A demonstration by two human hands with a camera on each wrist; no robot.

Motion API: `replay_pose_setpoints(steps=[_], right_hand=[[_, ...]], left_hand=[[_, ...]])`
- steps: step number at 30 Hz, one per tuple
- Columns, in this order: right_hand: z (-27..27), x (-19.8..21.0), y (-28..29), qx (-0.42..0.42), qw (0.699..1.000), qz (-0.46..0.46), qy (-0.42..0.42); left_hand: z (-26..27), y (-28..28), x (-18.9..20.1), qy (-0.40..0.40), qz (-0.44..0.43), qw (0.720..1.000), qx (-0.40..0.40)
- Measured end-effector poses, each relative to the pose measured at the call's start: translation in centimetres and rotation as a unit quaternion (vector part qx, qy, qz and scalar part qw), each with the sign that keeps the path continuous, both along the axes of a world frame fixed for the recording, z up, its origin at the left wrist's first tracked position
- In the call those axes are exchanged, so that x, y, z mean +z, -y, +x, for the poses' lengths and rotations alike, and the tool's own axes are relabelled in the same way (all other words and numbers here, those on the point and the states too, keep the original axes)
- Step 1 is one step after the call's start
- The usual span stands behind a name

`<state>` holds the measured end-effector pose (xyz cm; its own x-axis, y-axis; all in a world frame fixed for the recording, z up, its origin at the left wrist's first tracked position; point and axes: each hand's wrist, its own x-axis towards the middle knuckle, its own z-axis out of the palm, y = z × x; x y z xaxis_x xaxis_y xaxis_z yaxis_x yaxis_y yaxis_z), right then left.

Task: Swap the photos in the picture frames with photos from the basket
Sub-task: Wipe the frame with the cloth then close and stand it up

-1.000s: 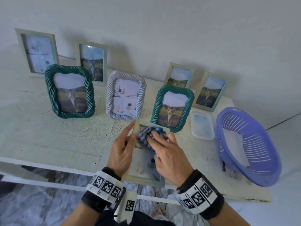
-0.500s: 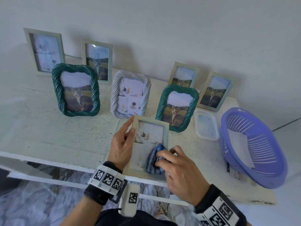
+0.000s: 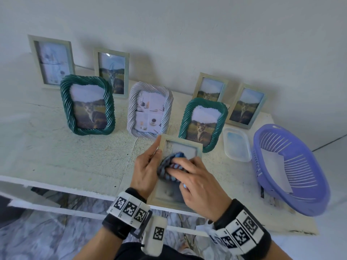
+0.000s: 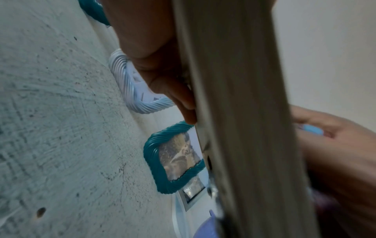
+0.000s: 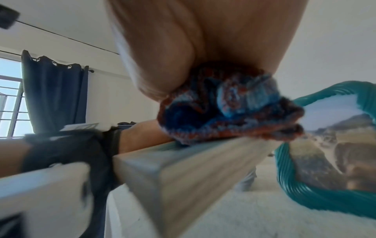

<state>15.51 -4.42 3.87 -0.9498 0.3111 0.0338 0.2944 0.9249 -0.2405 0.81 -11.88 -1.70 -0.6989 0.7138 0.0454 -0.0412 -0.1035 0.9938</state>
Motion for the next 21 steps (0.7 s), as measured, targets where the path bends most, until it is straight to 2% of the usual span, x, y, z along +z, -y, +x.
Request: replay_pose_setpoints(steps=[2,5,9,17,21], right_hand=[[-0.4,0.2,-0.7,-0.035,0.999,0.022,-0.004],[-0.7,0.0,-1.3,-0.086,0.995,0.043,-0.004],[-1.0,-0.3,-0.5,-0.107,0.993,0.034,-0.025],[2.1,-0.8,1.7,-0.003,1.0,-0.029,-0.004],[3.6,-0.6,1.4,0.01,1.0,0.002,0.013]], left_hand=[[0.4,0.1,0.0,0.011,0.017,1.0,-0.005],[0.3,0.2,-0.2,-0.023,0.02,0.999,-0.011],[0.3,0.0,-0.1,-0.034,0.024,0.999,-0.008],[-0.6,0.0,-1.1,-0.058,-0.009,0.998,0.026],[-0.9,0.3,-1.4,-0.051,-0.013,0.998,0.016]])
